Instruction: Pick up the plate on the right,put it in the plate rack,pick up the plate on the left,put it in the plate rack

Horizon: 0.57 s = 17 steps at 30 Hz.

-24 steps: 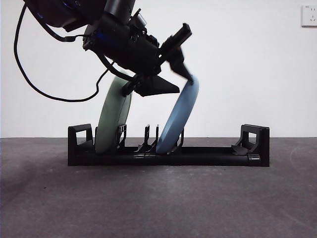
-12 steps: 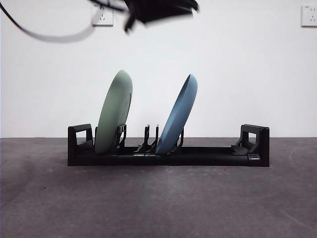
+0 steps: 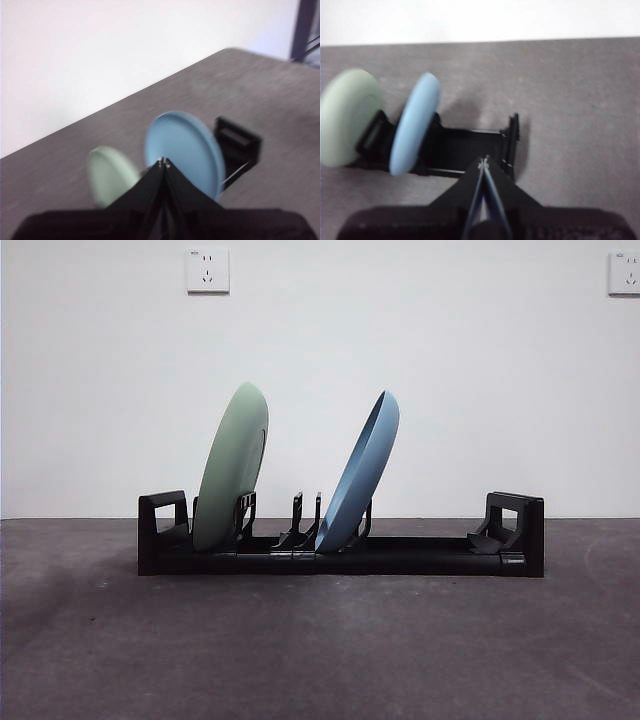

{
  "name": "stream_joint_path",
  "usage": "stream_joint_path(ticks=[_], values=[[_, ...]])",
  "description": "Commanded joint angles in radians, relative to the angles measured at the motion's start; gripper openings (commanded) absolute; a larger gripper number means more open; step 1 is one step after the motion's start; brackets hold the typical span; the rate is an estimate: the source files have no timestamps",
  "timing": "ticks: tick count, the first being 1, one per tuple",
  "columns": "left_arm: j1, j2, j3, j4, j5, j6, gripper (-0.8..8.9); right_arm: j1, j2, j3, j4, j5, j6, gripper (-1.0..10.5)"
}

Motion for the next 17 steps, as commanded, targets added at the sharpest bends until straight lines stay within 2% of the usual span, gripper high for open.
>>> stream_joint_path(ticks=[1,4,8,11,14,17], values=[[0.082,-0.064,-0.066,-0.021,-0.004,0.032,-0.08,0.006,-0.036,-0.090,0.055,0.023,-0.011,-0.1],[0.152,-0.159,-0.172,-0.014,-0.001,0.023,-0.08,0.014,-0.088,-0.189,0.096,0.033,0.000,-0.1],[0.229,-0.303,-0.341,0.001,-0.005,-0.009,-0.08,0.023,-0.172,-0.319,0.148,0.104,0.021,-0.1],[0.288,-0.484,-0.491,0.005,-0.008,-0.073,-0.08,0.022,-0.268,-0.419,0.162,0.101,0.060,-0.1],[0.299,-0.570,-0.505,-0.035,-0.009,-0.088,-0.04,0.022,-0.273,-0.422,0.151,0.101,0.153,0.0],[0.298,-0.568,-0.505,-0.041,-0.006,-0.098,-0.04,0.022,-0.272,-0.422,0.151,0.099,0.155,0.0]])
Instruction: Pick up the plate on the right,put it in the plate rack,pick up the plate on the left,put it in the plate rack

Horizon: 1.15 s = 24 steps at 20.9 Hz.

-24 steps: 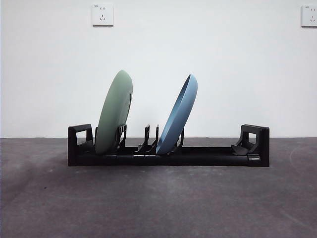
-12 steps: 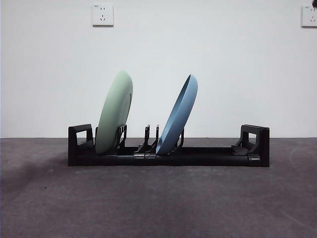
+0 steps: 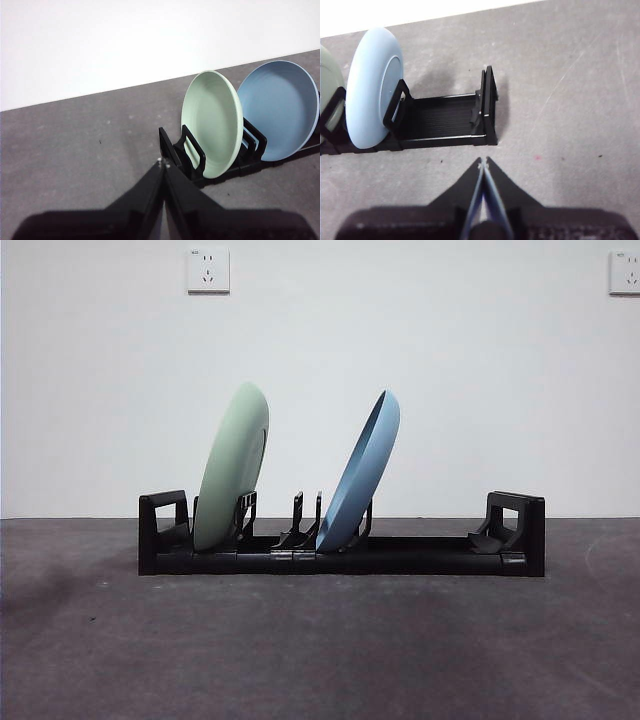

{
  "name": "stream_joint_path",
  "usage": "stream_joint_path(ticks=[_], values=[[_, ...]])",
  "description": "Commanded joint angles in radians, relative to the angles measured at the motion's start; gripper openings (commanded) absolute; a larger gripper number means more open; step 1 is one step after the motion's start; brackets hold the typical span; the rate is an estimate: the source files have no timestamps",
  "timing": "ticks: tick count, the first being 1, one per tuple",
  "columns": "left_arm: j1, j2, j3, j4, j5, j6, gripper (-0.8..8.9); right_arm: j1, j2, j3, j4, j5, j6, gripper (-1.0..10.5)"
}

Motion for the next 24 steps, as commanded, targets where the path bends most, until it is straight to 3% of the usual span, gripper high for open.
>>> stream_joint_path(ticks=[1,8,9,12,14,18,24], values=[[0.002,0.014,-0.006,-0.006,0.001,-0.023,-0.04,0.002,-0.002,-0.005,0.005,0.003,0.024,0.0],[0.001,0.057,-0.006,-0.032,0.002,-0.018,-0.04,0.001,-0.002,-0.005,0.005,0.004,0.024,0.0],[0.007,0.045,-0.006,-0.043,-0.012,0.041,-0.04,0.000,-0.002,-0.005,0.005,0.005,0.024,0.0],[0.063,-0.037,-0.043,-0.058,0.052,0.063,-0.04,0.001,-0.002,-0.005,0.005,0.003,0.024,0.0],[0.104,-0.118,-0.140,-0.008,0.053,0.071,-0.04,0.000,-0.002,-0.005,0.005,0.003,0.024,0.0],[0.175,-0.290,-0.420,0.235,0.057,0.067,-0.03,0.000,-0.002,-0.005,0.005,0.003,0.024,0.0],[0.230,-0.436,-0.613,0.262,0.057,-0.018,-0.03,0.000,0.000,-0.005,0.005,0.003,0.024,0.0]])
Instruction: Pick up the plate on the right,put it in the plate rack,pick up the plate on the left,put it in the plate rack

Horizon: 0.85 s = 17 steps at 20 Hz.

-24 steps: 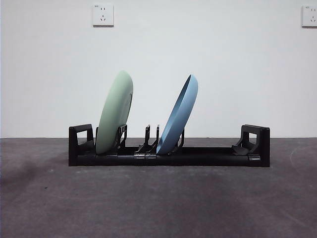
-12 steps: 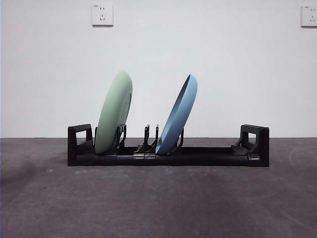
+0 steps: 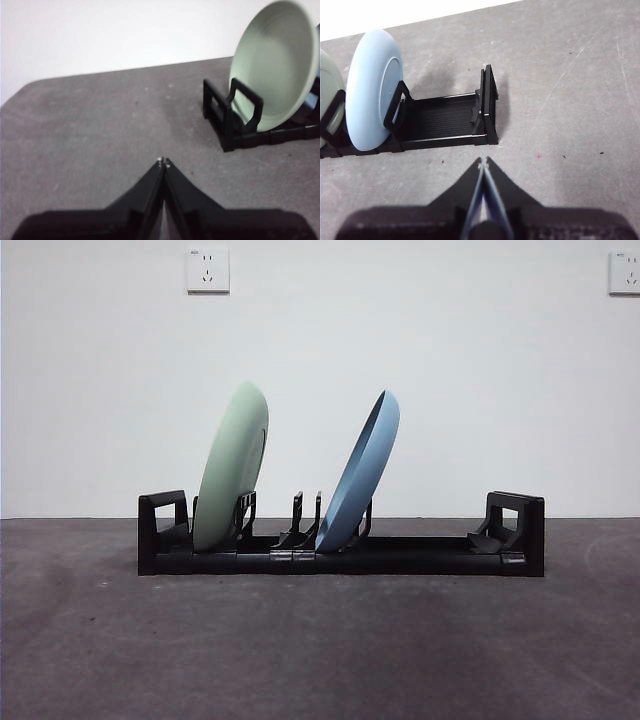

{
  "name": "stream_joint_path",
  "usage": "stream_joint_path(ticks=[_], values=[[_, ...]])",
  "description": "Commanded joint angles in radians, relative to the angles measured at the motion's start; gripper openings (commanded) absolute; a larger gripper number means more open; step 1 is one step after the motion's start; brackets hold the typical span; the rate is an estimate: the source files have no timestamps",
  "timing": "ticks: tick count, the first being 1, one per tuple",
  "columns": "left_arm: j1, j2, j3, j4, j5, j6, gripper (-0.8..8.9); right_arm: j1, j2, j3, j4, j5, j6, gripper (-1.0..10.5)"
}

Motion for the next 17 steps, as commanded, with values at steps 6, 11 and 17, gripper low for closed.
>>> stream_joint_path(ticks=[6,11,17], values=[[0.018,-0.007,-0.033,-0.033,0.001,-0.056,-0.03,0.001,0.000,-0.005,0.005,0.003,0.009,0.0],[0.018,-0.007,-0.033,-0.033,0.000,-0.056,-0.03,0.001,0.000,-0.005,0.005,0.003,0.009,0.0],[0.018,-0.007,-0.033,-0.032,0.000,-0.056,-0.03,0.001,0.000,-0.005,0.005,0.003,0.009,0.0]])
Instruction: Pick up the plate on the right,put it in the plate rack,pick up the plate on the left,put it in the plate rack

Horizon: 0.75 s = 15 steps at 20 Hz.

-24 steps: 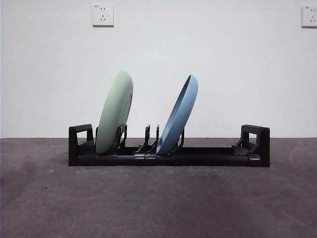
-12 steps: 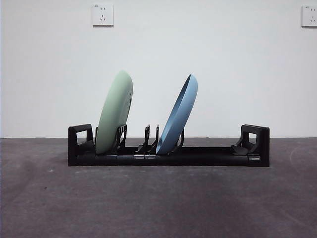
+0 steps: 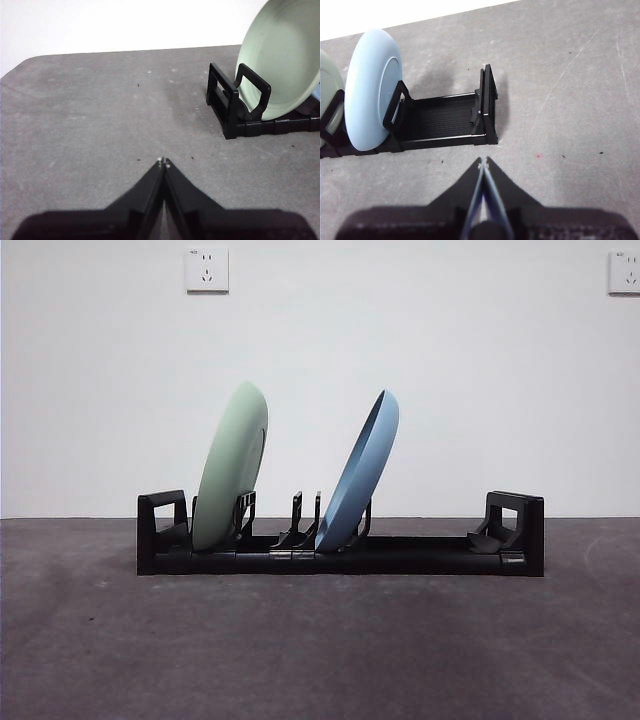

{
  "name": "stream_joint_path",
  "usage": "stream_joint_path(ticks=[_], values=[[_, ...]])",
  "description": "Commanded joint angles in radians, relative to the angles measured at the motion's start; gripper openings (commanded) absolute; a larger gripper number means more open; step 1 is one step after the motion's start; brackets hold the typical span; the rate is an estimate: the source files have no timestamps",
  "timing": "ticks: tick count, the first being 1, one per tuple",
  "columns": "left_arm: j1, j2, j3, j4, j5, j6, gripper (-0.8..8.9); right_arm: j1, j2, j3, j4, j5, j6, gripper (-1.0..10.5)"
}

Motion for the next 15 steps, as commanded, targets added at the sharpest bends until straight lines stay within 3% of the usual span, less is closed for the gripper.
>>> stream_joint_path(ticks=[1,6,8,9,12,14,15], values=[[0.003,-0.003,-0.014,-0.001,0.000,-0.006,-0.03,0.001,-0.001,-0.005,0.005,0.003,0.009,0.0],[0.003,-0.003,-0.014,-0.001,0.000,-0.006,-0.03,0.006,-0.012,-0.005,-0.021,0.003,-0.003,0.0],[0.003,-0.003,-0.014,-0.001,0.000,-0.006,-0.03,0.005,-0.071,-0.006,-0.021,0.061,-0.098,0.0],[0.003,-0.003,-0.014,-0.001,0.000,-0.006,-0.03,0.005,-0.103,-0.008,-0.001,0.048,-0.155,0.0],[0.003,-0.003,-0.014,-0.001,0.000,-0.006,-0.03,-0.045,-0.203,-0.067,0.128,-0.077,-0.297,0.0],[0.003,-0.003,-0.014,-0.001,0.000,-0.006,-0.03,-0.124,-0.281,-0.166,0.230,-0.208,-0.307,0.0],[0.003,-0.003,-0.014,-0.001,0.000,-0.006,-0.04,-0.159,-0.317,-0.227,0.280,-0.235,-0.301,0.0]])
